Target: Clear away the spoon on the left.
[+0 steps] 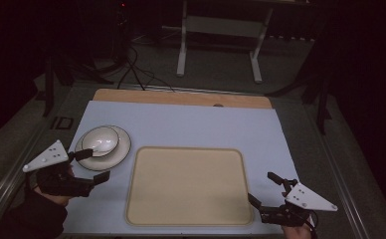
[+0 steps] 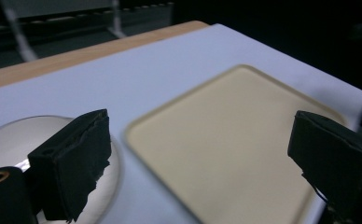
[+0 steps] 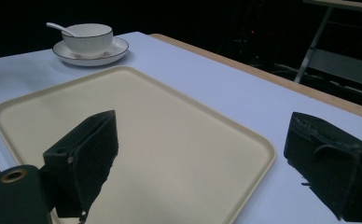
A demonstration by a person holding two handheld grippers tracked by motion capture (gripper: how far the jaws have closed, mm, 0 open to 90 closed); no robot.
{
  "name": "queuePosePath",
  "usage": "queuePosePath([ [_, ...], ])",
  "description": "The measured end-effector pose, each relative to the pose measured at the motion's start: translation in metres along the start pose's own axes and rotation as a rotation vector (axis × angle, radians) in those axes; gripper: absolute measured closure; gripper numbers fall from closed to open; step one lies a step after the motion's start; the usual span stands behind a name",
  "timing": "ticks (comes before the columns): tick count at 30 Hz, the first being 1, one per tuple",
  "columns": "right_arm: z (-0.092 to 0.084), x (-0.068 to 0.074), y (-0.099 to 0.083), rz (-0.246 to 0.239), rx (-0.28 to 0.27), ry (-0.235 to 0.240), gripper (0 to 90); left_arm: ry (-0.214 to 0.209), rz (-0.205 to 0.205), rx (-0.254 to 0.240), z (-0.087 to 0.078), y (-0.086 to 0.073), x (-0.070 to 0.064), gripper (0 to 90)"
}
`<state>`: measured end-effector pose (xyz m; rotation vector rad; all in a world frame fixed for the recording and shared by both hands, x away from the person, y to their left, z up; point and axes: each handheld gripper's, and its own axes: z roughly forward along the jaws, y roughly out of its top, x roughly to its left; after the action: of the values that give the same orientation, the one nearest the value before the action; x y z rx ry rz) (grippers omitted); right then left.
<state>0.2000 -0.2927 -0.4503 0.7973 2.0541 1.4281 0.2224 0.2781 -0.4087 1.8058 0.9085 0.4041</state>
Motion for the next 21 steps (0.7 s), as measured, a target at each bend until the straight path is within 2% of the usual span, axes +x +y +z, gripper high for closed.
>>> queuePosePath([
  [6, -0.001, 0.001, -0.001, -0.001, 0.006, -0.004, 10.0, 0.049, -0.093, -0.014, -0.004, 0.001, 0.026, 6.4],
  [11, -0.001, 0.001, -0.001, -0.003, 0.011, -0.006, 10.0, 0.094, -0.161, -0.033, -0.007, -0.005, 0.046, 9.6],
  [17, 0.000, 0.001, -0.001, -0.009, 0.013, -0.006, 10.1, 0.139, -0.264, 0.012, -0.007, -0.016, 0.068, 11.0],
  [19, 0.000, 0.001, -0.001, -0.009, 0.014, -0.005, 10.0, 0.157, -0.294, 0.015, -0.008, -0.020, 0.074, 11.4],
  [21, 0.001, 0.001, -0.001, -0.009, 0.015, -0.005, 10.1, 0.166, -0.341, 0.015, -0.009, -0.024, 0.081, 12.5],
])
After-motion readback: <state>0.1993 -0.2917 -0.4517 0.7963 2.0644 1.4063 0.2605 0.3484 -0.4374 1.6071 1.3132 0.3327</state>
